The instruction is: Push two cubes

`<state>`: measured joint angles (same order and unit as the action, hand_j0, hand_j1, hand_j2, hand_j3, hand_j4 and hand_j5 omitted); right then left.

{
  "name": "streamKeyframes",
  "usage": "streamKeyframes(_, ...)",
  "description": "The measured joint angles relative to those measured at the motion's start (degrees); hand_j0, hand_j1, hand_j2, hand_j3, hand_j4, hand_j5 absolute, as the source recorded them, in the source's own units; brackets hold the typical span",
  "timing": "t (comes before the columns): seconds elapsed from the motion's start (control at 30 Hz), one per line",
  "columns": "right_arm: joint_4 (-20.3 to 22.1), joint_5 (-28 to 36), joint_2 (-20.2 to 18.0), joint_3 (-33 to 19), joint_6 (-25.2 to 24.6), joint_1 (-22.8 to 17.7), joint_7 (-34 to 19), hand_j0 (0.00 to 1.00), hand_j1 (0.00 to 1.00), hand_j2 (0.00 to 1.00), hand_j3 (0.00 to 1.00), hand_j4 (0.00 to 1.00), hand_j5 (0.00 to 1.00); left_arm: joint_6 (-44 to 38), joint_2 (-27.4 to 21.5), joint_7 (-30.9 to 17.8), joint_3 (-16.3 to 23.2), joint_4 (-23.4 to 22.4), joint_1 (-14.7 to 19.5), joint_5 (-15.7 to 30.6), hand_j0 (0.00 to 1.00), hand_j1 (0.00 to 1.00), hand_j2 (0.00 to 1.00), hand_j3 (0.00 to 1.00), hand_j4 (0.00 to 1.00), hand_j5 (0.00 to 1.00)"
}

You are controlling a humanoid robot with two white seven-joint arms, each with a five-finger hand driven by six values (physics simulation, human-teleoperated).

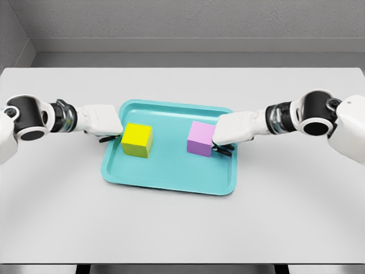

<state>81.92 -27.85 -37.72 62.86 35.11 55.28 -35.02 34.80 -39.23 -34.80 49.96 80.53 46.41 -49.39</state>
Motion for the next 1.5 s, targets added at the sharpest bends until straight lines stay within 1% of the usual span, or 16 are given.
streamKeyframes(0.07, -0.3, 0.1, 0.4, 0.0, -0.1, 0.0, -0.2, 0.13, 0.13, 0.13, 0.13, 0.13, 0.13, 0.0, 0.6, 0.1, 0.1, 0.0, 0.0, -1.3, 0.0, 0.0, 0.0, 0.0, 0.0, 0.0)
streamKeyframes(0.27, -1.1, -1.4, 2.3, 0.1, 0.0, 0.6, 0.0, 0.13, 0.13, 0.13, 0.13, 0.13, 0.13, 0.2, 2.5, -0.2, 0.4, -0.1, 0.5, 0.2, 0.0, 0.0, 0.0, 0.0, 0.0, 0.0)
streamKeyframes(0.3, -1.3, -1.5, 2.4, 0.0, 0.0, 0.7, 0.0, 0.17, 0.17, 0.17, 0.17, 0.17, 0.17, 0.3, 2.7, -0.2, 0.4, -0.2, 0.7, 0.3, 0.0, 0.0, 0.0, 0.0, 0.0, 0.0)
streamKeyframes(0.33, -1.7, -1.6, 2.5, -0.1, 0.0, 0.7, 0.0, 0.17, 0.17, 0.17, 0.17, 0.17, 0.17, 0.3, 3.0, -0.2, 0.4, -0.3, 0.8, 0.4, 0.0, 0.0, 0.0, 0.0, 0.0, 0.0)
streamKeyframes(0.4, -2.2, -1.7, 2.5, -0.3, 0.0, 0.7, 0.0, 0.17, 0.17, 0.17, 0.17, 0.17, 0.17, 0.3, 3.2, -0.2, 0.3, -0.6, 0.9, 0.4, 0.0, 0.0, 0.0, 0.0, 0.0, 0.0)
streamKeyframes(0.43, -2.3, -1.7, 2.4, -0.3, 0.0, 0.7, 0.0, 0.2, 0.2, 0.2, 0.2, 0.2, 0.2, 0.3, 3.3, -0.2, 0.2, -0.7, 0.9, 0.3, 0.0, 0.0, 0.0, 0.0, 0.0, 0.0)
streamKeyframes(0.6, -2.6, -1.8, 2.3, -0.5, 0.0, 0.6, 0.0, 0.23, 0.23, 0.23, 0.23, 0.23, 0.23, 0.3, 3.4, -0.2, -0.1, -0.8, 0.9, 0.2, 0.0, 0.0, 0.0, 0.0, 0.0, 0.0)
streamKeyframes(0.73, -2.6, -1.8, 2.3, -0.6, 0.0, 0.7, 0.0, 0.24, 0.24, 0.24, 0.24, 0.24, 0.24, 0.3, 3.5, -0.2, -0.2, -0.9, 1.3, 0.2, 0.0, 0.0, 0.0, 0.0, 0.0, 0.0)
streamKeyframes(1.0, -2.6, -1.8, 2.2, -0.6, 0.0, 0.8, 0.0, 0.29, 0.29, 0.29, 0.29, 0.29, 0.29, 0.3, 5.9, -0.2, -0.1, -1.2, 1.6, 0.2, 0.0, 0.0, 0.0, 0.0, 0.0, 0.0)
streamKeyframes(1.17, -2.6, -1.8, 2.2, -0.6, 0.0, 0.9, 0.0, 0.31, 0.31, 0.31, 0.31, 0.31, 0.31, 0.3, 6.9, -0.2, -0.4, -2.8, 3.0, 0.1, 0.0, 0.0, 0.0, 0.0, 0.0, 0.0)
streamKeyframes(1.23, -2.6, -1.8, 2.2, -0.7, 0.0, 1.0, 0.0, 0.34, 0.34, 0.34, 0.34, 0.34, 0.34, 0.3, 6.9, -0.2, -1.4, -3.9, 3.5, 0.2, 0.0, 0.0, 0.0, 0.0, 0.0, 0.0)
streamKeyframes(1.33, -2.6, -1.8, 2.0, -0.9, 0.0, 1.0, 0.0, 0.36, 0.36, 0.36, 0.36, 0.36, 0.36, 0.3, 4.3, -0.2, -2.4, -4.3, 3.6, 1.6, 0.0, 0.0, 0.0, 0.0, 0.0, 0.0)
streamKeyframes(1.37, -2.6, -1.8, 1.9, -0.9, 0.0, 1.0, 0.0, 0.37, 0.37, 0.37, 0.37, 0.37, 0.37, 0.3, 1.7, -0.2, -2.4, -2.8, 3.3, 3.8, 0.0, 0.0, 0.0, 0.0, 0.0, 0.0)
streamKeyframes(1.43, -2.6, -1.8, 1.8, -1.0, 0.0, 1.0, 0.0, 0.41, 0.41, 0.41, 0.41, 0.41, 0.41, 0.3, -4.6, -0.2, -1.7, 2.6, 3.3, 10.0, 0.01, 0.01, 0.01, 0.01, 0.01, 0.01)
streamKeyframes(1.47, -2.6, -1.8, 1.7, -1.2, 0.0, 1.0, 0.0, 0.45, 0.45, 0.45, 0.45, 0.45, 0.45, 0.3, -6.8, -0.2, -1.3, 5.1, 3.2, 12.9, 0.01, 0.01, 0.01, 0.01, 0.01, 0.01)
streamKeyframes(1.5, -2.6, -1.8, 1.6, -1.5, 0.0, 1.0, 0.0, 0.46, 0.46, 0.46, 0.46, 0.46, 0.46, 0.3, -8.5, -0.2, -1.0, 7.1, 3.1, 15.4, 0.01, 0.01, 0.01, 0.01, 0.01, 0.01)
